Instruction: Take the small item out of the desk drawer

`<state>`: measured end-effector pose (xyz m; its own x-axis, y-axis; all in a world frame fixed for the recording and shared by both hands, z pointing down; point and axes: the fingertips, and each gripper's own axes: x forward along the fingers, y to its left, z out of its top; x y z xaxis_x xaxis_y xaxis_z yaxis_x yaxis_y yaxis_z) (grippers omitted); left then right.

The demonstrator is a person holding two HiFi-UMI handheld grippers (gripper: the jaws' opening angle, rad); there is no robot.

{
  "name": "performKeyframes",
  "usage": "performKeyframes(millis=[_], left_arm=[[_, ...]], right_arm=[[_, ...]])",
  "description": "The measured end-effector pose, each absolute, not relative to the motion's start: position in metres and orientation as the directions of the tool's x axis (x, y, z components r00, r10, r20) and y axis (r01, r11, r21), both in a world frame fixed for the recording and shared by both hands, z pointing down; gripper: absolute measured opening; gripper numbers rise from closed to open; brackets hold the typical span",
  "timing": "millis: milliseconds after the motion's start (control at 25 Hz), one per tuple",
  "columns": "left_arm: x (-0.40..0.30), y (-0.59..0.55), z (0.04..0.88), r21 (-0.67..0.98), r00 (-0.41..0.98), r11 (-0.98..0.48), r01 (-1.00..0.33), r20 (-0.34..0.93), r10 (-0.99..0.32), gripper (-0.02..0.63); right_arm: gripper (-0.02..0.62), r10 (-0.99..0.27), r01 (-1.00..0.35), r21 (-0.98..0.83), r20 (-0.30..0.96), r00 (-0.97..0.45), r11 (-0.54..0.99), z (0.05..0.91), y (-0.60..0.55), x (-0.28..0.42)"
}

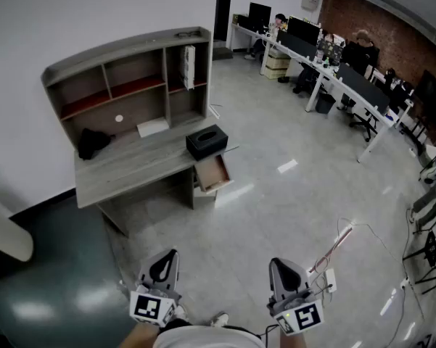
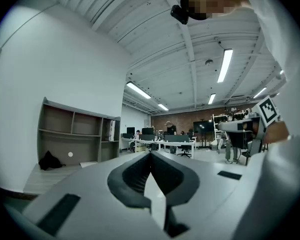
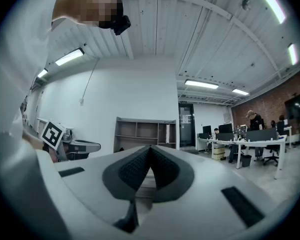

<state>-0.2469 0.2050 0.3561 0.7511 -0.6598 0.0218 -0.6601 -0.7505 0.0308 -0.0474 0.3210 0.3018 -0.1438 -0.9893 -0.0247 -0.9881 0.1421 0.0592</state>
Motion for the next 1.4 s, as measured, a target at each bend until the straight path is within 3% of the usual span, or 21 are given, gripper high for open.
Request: performKeyframes(millis=[920, 1160, 1400], left_arm=[[-0.31, 0.172, 0.387, 0.083, 0.804, -0.8, -0.594, 0.068, -0.59, 0.018], [-0.266, 0.143, 0.4, 0.07, 0.809, -0.806, -0.588, 0.086, -0.582, 0.018], [-0.175, 0.092, 0.414, 0.079, 0.778, -0.776, -0.626, 0.134, -0.614, 0.018]], right_arm=[[0.021, -0.998, -0.998, 0.02, 0.028, -0.059, 0.059, 0.323, 0.299, -0.111], [0.021, -0.997, -0.998, -0.006, 0.027, -0.07, 0.07, 0.344, 0.254, -0.067], [0.021, -0.99, -0.99, -0.032, 0.012, -0.141, 0.14, 0.35, 0.187, 0.023]])
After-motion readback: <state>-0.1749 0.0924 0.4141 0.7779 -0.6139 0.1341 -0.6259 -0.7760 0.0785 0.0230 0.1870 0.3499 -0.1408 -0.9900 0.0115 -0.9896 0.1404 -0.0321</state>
